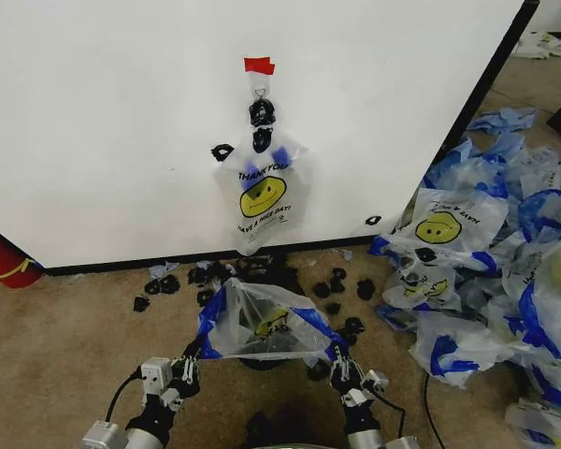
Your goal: Pick up the garbage bag from the wall and place it over the trash bin.
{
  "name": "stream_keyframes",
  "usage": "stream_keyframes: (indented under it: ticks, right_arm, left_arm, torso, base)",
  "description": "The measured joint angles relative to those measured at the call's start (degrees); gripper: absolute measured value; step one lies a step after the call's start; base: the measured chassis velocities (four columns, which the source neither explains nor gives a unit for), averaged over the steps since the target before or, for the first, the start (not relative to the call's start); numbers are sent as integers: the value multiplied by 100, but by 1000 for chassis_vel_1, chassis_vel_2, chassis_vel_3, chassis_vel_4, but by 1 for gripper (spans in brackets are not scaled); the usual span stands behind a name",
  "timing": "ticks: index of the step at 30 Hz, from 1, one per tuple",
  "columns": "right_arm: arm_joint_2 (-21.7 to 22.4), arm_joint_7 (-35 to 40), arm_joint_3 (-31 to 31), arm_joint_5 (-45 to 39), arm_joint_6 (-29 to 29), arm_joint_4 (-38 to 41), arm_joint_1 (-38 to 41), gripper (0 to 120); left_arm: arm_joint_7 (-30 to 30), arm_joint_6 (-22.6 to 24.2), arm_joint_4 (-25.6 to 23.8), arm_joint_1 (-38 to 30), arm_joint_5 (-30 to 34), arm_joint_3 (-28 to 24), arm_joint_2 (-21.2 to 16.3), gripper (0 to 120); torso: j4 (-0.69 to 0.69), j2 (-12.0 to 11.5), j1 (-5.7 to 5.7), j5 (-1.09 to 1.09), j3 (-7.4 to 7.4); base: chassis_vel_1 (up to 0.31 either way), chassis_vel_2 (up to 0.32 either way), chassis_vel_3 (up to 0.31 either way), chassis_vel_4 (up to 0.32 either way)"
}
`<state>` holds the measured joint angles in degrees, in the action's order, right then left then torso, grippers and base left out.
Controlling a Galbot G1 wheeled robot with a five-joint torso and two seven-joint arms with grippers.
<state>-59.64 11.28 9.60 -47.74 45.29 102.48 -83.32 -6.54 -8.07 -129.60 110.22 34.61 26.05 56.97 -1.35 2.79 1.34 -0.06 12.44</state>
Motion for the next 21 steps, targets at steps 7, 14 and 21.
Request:
stream_keyframes:
  ticks: [7,14,21]
  right_arm:
    - [192,5,9,-2,-34,-20,71,0]
    - [422,-46,57,-6,-88,-3,86,0]
    - [636,-122,113,-6,-135,67,118,0]
  left_arm:
    - [-13,45,-19,27,20,34,-31,0]
    - [-13,47,10,-3,21,17,-4,0]
    - [-13,31,10,-8,17,20,-6,0]
  torso:
    - [0,0,0,2,1]
    - [0,-3,0,3,1]
    - [-1,-3,0,1,1]
  base:
    - [0,0,0,0]
    - [0,0,0,0]
    - [0,0,0,0]
